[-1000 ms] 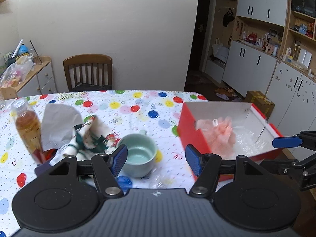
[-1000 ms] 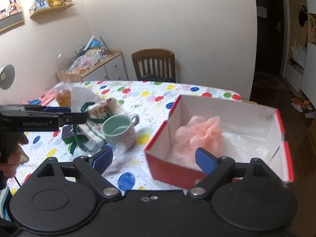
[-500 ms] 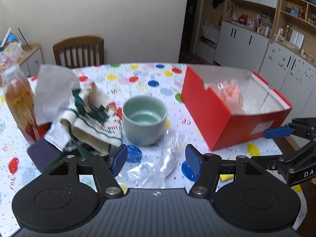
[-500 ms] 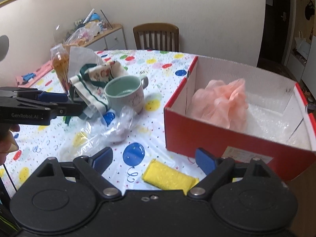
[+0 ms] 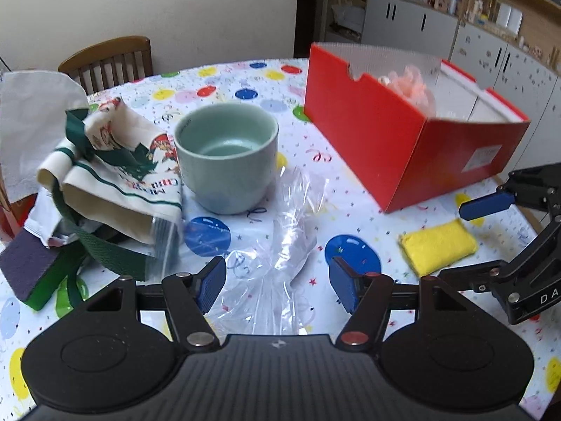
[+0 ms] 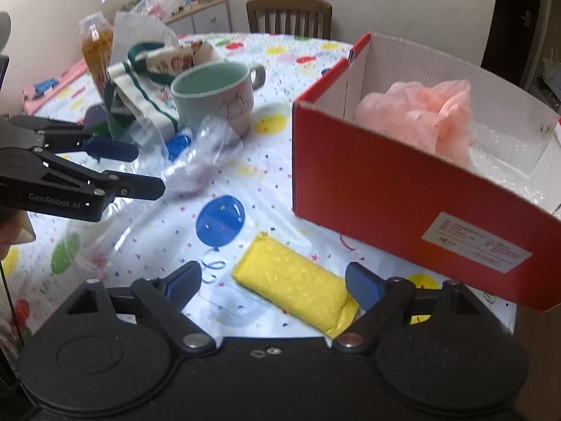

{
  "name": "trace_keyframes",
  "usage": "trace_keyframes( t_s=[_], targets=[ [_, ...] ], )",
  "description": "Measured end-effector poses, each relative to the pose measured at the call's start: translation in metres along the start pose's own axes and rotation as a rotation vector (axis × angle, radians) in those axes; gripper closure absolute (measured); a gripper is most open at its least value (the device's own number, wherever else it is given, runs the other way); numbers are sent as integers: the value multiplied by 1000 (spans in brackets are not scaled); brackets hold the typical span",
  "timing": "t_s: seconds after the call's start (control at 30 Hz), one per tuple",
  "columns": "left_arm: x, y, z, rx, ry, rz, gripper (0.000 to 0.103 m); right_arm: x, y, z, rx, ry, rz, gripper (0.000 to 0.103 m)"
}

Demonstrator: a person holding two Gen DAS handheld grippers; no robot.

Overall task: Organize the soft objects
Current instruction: 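Move the left tool to the clear plastic bag while the right tool approaches the yellow sponge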

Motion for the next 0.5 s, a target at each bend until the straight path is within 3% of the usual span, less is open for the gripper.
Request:
trace_keyframes(
  t_s=[0.37, 0.5],
  targets=[
    [-2, 8, 25, -9, 33, -11, 40, -3, -3, 21, 5, 47, -110, 20],
    [-3, 8, 29, -11, 35, -10, 55, -2, -3, 22, 0, 49, -137, 25]
  ],
)
Point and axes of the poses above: each gripper's, at about its wrist camera, not at the fingertips, and z roughly the way its jaws point, y to its left, x to its underside, the point moved 1 cm from there along z, roughly the way its jaws point, and after that the axes turned 9 degrees about x, right-handed, at the moved point
